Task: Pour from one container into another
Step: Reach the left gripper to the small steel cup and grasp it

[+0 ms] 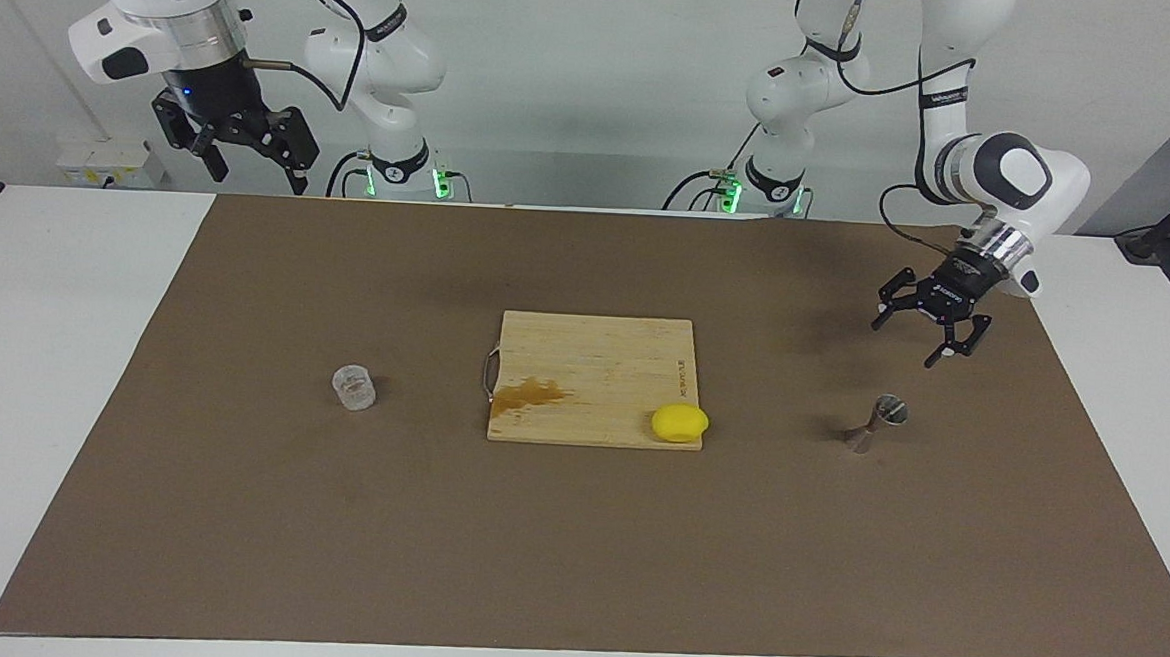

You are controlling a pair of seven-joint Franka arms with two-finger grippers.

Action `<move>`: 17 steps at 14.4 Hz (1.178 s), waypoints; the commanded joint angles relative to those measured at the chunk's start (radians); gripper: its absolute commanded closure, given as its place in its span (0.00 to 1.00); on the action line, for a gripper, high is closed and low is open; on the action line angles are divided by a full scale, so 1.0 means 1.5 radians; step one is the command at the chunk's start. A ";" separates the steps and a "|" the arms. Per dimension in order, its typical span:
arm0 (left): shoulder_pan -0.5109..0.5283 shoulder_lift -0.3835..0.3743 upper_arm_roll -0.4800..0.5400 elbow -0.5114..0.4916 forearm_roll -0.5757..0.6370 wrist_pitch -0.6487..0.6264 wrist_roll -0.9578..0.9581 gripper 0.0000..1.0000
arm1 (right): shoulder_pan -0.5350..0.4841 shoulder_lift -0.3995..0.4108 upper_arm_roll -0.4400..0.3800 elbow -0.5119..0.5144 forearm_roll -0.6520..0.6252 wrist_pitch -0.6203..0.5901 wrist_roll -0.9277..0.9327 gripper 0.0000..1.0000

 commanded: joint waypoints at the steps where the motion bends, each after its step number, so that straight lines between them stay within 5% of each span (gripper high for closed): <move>1: 0.009 -0.006 -0.009 -0.040 -0.114 0.019 -0.031 0.00 | 0.003 -0.005 0.006 -0.001 0.011 -0.012 -0.001 0.00; 9: -0.067 0.078 -0.016 0.005 -0.358 0.113 0.004 0.00 | 0.003 0.049 0.010 0.036 0.000 0.008 -0.003 0.01; 17: -0.095 0.136 -0.023 0.067 -0.450 0.147 0.052 0.00 | 0.003 0.001 0.011 -0.058 0.005 0.018 -0.002 0.00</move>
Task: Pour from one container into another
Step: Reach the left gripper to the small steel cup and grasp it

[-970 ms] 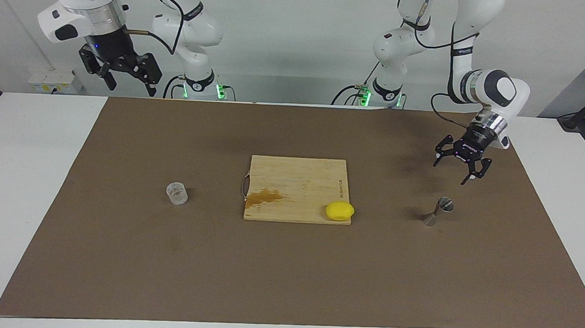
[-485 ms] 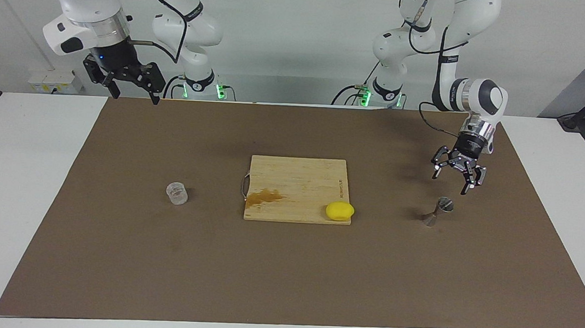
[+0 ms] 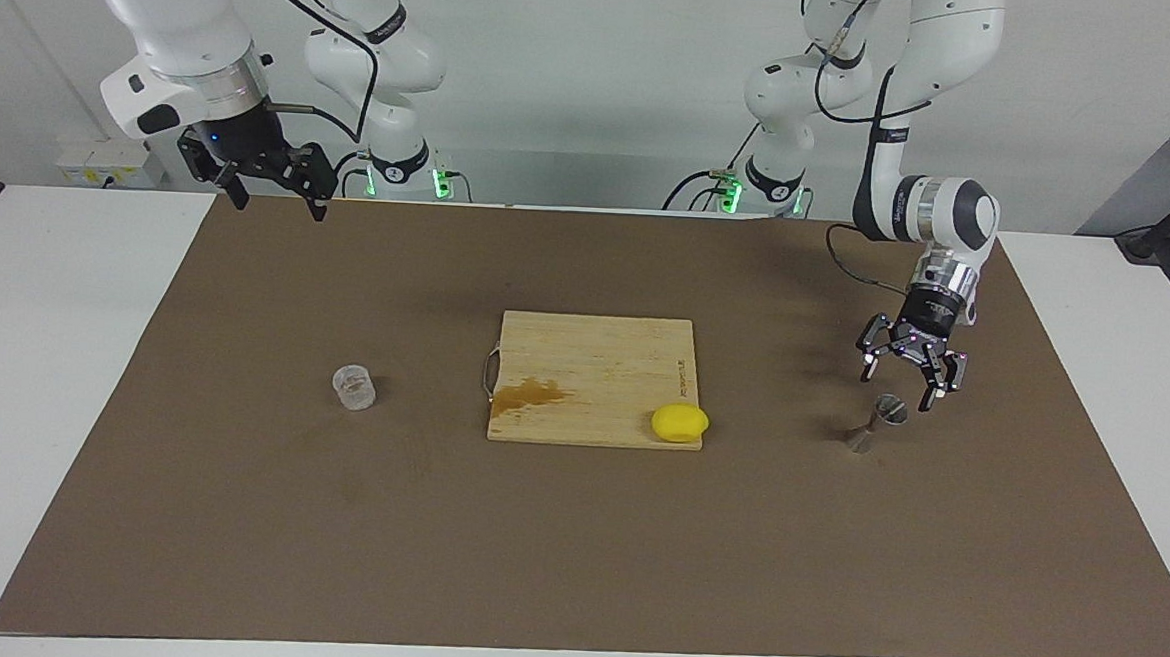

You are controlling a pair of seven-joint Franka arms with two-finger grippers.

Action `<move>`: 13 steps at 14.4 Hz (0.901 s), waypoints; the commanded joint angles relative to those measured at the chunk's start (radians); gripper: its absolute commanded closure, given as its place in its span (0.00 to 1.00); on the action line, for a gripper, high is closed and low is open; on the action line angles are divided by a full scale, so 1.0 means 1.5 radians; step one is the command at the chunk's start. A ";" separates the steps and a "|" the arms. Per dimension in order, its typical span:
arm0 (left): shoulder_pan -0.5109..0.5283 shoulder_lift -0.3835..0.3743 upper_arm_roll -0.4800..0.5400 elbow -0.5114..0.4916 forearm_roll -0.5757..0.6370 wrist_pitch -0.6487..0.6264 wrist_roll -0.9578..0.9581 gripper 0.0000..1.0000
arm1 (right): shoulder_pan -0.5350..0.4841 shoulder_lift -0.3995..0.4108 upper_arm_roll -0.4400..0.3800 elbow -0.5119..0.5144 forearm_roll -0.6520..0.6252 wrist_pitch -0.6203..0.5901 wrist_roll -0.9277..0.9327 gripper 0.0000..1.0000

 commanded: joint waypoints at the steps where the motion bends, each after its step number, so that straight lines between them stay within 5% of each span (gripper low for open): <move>1: -0.022 0.025 0.002 0.030 -0.041 0.025 0.023 0.00 | -0.005 -0.034 0.004 -0.049 0.005 0.016 -0.001 0.00; 6: -0.032 0.029 0.001 0.040 -0.053 0.034 0.036 0.02 | -0.005 -0.055 0.004 -0.088 0.005 0.045 0.003 0.00; 13: -0.031 0.028 0.002 0.039 -0.052 0.035 0.051 0.18 | -0.006 -0.059 0.004 -0.094 0.008 0.050 0.003 0.00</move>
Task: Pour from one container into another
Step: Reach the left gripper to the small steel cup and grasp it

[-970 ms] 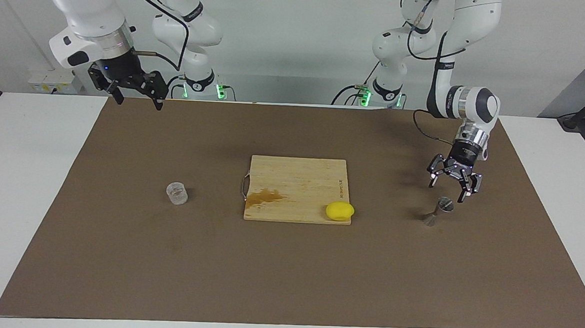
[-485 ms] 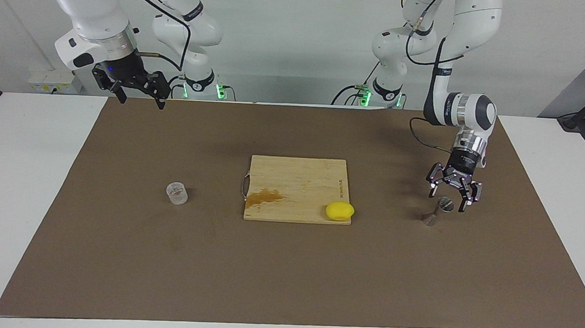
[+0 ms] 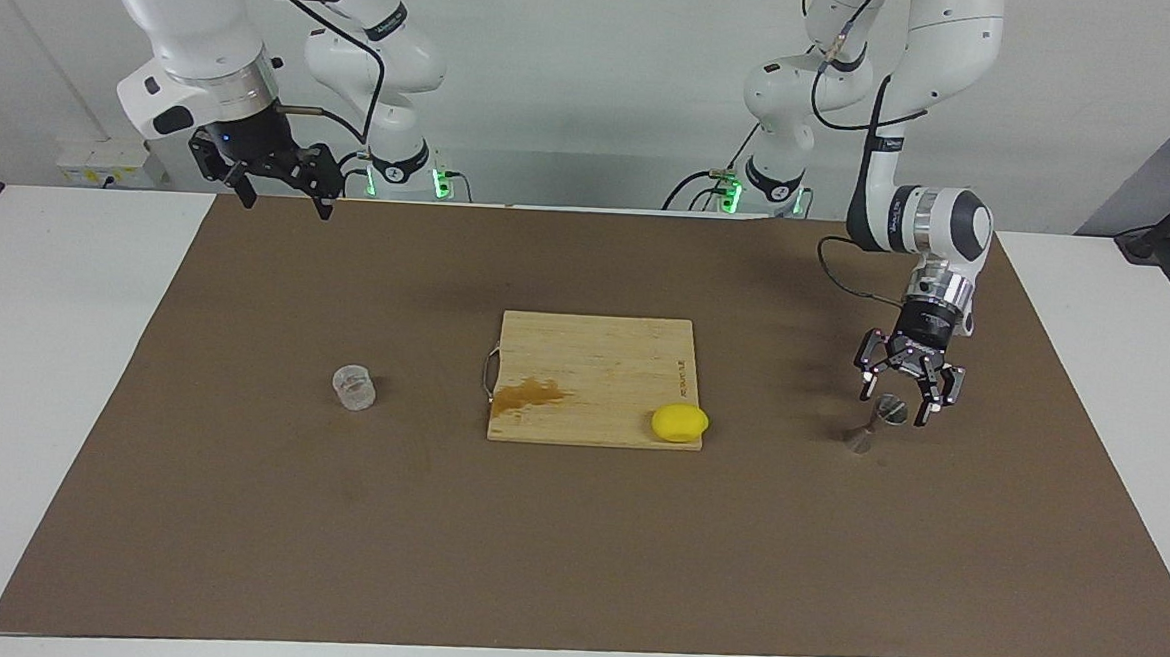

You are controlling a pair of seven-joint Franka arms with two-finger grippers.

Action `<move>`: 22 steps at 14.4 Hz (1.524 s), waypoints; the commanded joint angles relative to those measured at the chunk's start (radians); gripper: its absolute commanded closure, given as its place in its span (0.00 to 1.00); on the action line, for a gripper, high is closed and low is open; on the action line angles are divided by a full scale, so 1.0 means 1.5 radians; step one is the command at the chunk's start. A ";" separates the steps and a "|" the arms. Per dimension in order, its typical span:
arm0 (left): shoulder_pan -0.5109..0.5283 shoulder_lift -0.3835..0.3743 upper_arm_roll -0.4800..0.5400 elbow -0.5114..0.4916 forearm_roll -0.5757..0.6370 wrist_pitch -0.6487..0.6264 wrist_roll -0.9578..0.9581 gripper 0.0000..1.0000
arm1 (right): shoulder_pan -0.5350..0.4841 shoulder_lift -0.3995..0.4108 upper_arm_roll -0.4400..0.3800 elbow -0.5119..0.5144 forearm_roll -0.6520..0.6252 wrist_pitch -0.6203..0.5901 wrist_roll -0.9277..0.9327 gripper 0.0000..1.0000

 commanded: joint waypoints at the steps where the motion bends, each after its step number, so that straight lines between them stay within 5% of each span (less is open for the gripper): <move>1: -0.010 0.010 0.005 0.012 -0.019 0.015 0.015 0.19 | -0.006 -0.019 0.004 -0.027 0.009 0.017 0.005 0.00; 12: -0.010 0.009 0.005 0.010 -0.018 0.014 0.014 0.30 | -0.006 -0.019 0.004 -0.027 0.011 0.019 0.005 0.00; 13: -0.010 0.009 0.005 0.009 -0.018 0.014 0.014 0.37 | -0.006 -0.019 0.004 -0.026 0.011 0.020 0.005 0.00; 15: -0.011 0.009 0.005 0.006 -0.018 0.011 0.014 0.92 | -0.006 -0.019 0.004 -0.027 0.011 0.020 0.005 0.00; 16: -0.011 0.008 0.005 0.006 -0.018 0.010 0.014 1.00 | -0.006 -0.019 0.004 -0.027 0.011 0.021 0.005 0.00; 22: -0.014 0.000 0.000 0.012 -0.015 -0.019 0.045 1.00 | -0.006 -0.019 0.004 -0.027 0.011 0.022 0.005 0.00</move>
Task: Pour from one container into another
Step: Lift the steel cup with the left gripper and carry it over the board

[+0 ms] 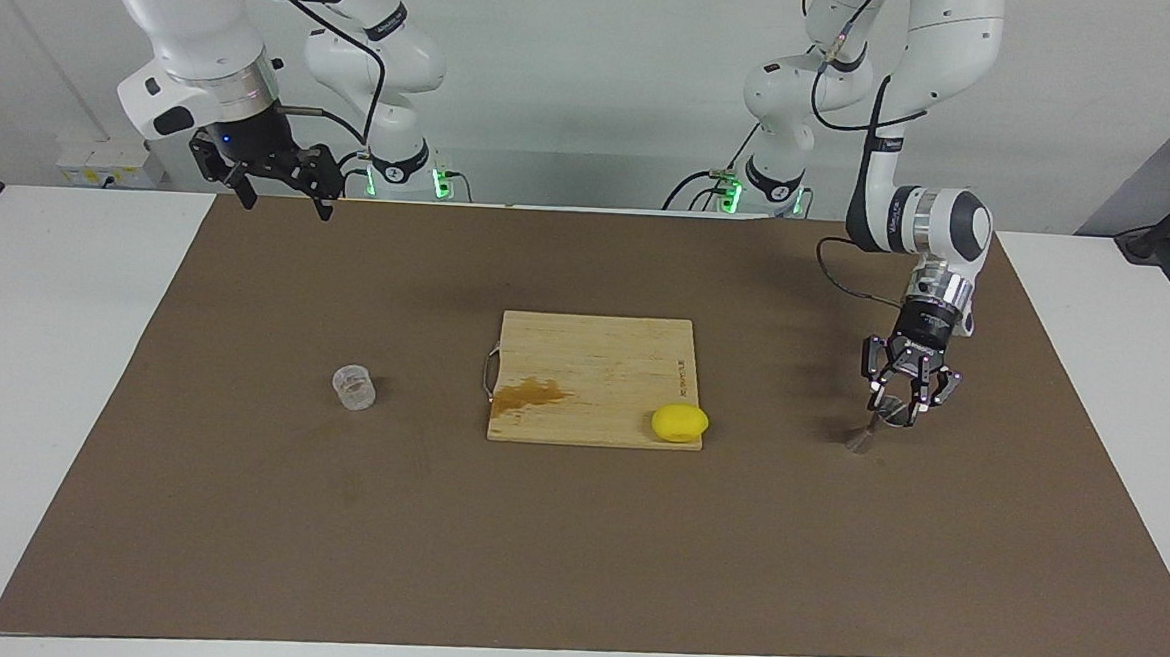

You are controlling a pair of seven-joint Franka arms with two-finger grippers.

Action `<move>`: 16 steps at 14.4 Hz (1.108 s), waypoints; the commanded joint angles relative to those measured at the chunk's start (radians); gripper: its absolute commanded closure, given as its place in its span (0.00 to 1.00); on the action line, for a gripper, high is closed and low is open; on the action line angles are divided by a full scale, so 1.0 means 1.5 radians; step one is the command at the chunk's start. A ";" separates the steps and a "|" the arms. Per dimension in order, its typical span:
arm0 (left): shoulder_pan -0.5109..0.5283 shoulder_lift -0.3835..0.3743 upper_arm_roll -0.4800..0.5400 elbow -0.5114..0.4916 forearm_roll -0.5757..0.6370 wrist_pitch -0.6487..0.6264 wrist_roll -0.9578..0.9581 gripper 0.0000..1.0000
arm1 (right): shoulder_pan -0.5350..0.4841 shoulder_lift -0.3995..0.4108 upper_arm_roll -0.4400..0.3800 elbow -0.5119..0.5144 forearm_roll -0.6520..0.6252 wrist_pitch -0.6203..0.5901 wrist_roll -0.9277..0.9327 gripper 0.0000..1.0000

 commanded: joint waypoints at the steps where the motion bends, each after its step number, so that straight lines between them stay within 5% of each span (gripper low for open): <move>1: -0.008 -0.007 -0.015 0.015 -0.014 -0.013 0.019 1.00 | -0.006 -0.019 0.004 -0.023 0.010 0.017 0.005 0.00; 8: -0.016 -0.075 -0.197 0.079 -0.013 0.084 -0.127 1.00 | -0.013 -0.019 0.002 -0.017 0.010 0.015 -0.008 0.00; 11: -0.029 -0.059 -0.292 0.135 -0.015 0.161 -0.231 1.00 | -0.014 -0.024 -0.003 -0.019 0.010 0.014 -0.015 0.00; 16: -0.160 -0.007 -0.305 0.188 -0.032 0.256 -0.257 1.00 | -0.017 -0.022 -0.004 -0.025 0.012 0.041 0.056 0.04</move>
